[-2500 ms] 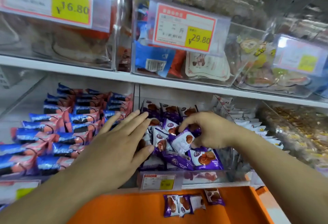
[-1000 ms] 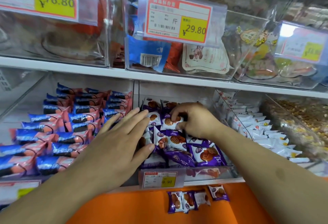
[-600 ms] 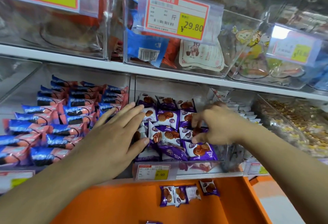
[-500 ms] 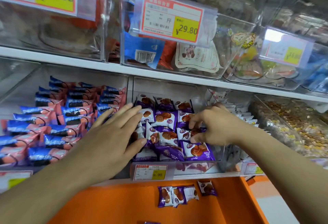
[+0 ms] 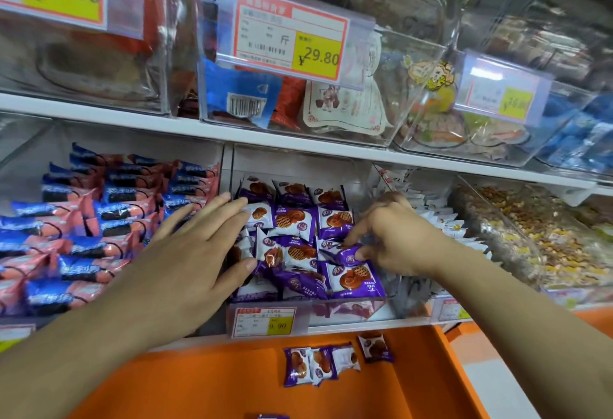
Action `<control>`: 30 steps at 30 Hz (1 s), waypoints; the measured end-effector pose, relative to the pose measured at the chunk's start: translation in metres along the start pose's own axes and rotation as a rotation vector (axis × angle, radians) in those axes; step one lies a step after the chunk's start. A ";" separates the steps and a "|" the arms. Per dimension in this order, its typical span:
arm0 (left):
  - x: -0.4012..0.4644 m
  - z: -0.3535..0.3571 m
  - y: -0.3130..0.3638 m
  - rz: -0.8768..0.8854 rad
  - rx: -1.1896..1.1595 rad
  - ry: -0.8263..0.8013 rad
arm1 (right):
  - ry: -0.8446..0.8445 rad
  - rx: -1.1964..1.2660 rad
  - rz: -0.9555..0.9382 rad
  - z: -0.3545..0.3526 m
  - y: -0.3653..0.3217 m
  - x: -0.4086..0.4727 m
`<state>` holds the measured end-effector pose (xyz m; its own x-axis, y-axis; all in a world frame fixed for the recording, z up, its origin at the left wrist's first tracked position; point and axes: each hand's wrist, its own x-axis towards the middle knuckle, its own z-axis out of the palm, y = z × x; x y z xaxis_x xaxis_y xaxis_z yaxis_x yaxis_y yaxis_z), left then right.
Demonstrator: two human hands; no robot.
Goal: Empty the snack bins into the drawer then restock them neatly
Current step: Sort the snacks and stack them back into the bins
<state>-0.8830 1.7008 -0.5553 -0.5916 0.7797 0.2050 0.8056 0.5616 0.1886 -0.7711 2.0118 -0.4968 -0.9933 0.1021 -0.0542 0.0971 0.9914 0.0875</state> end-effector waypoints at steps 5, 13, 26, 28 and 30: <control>0.000 -0.001 0.001 -0.005 0.002 -0.008 | 0.193 -0.079 -0.026 0.006 -0.004 -0.004; -0.001 -0.004 0.003 -0.012 -0.006 -0.023 | 0.187 0.008 0.027 0.005 -0.033 -0.001; -0.002 -0.004 0.003 -0.010 -0.011 -0.023 | 0.006 0.446 0.105 -0.009 -0.075 -0.002; -0.002 -0.005 0.004 -0.010 -0.006 -0.024 | 0.084 0.317 0.090 0.002 -0.076 0.006; -0.002 -0.006 0.004 -0.008 -0.017 -0.020 | 0.090 0.224 0.062 0.021 -0.079 0.014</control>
<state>-0.8791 1.7001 -0.5495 -0.5970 0.7808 0.1841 0.8002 0.5633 0.2061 -0.7915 1.9364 -0.5253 -0.9857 0.1652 0.0338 0.1592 0.9779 -0.1353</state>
